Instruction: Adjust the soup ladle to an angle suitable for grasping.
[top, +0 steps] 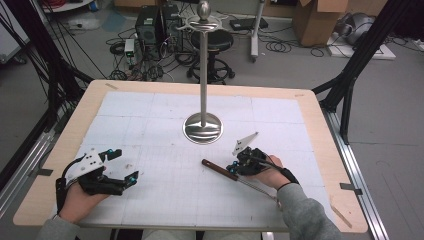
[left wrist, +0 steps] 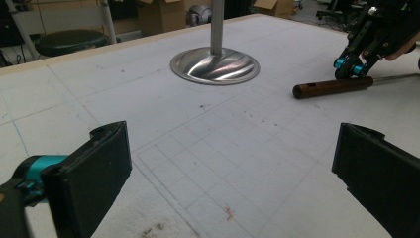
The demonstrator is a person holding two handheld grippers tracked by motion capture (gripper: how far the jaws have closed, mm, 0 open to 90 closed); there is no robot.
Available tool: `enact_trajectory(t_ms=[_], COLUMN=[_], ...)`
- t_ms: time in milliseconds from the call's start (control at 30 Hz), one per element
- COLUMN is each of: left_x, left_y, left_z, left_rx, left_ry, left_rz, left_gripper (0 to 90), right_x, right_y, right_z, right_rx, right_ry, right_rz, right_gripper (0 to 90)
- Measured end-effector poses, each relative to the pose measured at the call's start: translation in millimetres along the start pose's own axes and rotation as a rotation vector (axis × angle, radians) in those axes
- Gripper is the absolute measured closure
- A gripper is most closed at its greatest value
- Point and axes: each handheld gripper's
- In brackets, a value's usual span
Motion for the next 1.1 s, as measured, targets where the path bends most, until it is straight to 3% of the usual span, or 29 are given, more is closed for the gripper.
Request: enact_trajectory(t_ms=[100, 167, 300, 500, 800, 967, 1100], left_x=[-0.1, 0.1, 0.3, 0.5, 0.1, -0.2, -0.6], left_y=[-0.1, 0.1, 0.4, 0.8, 0.7, 0.6, -0.2], left_z=[0.4, 0.0, -0.2, -0.3, -0.3, -0.5, -0.7], left_rx=[0.000, 0.000, -0.002, -0.003, 0.003, 0.007, 0.010], left_ry=[0.000, 0.000, 0.003, 0.001, 0.005, 0.002, -0.005], left_rz=[0.002, -0.002, -0.007, -0.006, -0.005, -0.003, 0.005], left_gripper=[2.5, 2.5, 2.5, 2.5, 2.5, 2.5, 2.5], right_x=[0.4, 0.5, -1.7, -3.4, -7.5, -13.5, -16.4], right_y=[-0.1, -0.3, -0.1, 0.2, 0.3, -0.7, -11.7], right_z=[0.2, -0.3, -5.8, -9.6, -19.6, -26.2, -26.2], right_rx=[-0.008, -0.044, -0.074, -0.074, -0.129, -0.113, -0.081], right_ry=[0.006, 0.010, -0.014, -0.064, -0.116, -0.169, -0.166], right_rz=[0.004, 0.009, 0.002, -0.003, -0.016, -0.057, -0.008], right_gripper=[90.0, 90.0, 90.0, 90.0, 90.0, 90.0, 89.7])
Point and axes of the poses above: each handheld gripper's, and its own axes: y roughly forward along the jaws, x roughly out of its underside, z roughly to its right, and after that the axes turned 15 degrees about -y, right-handed
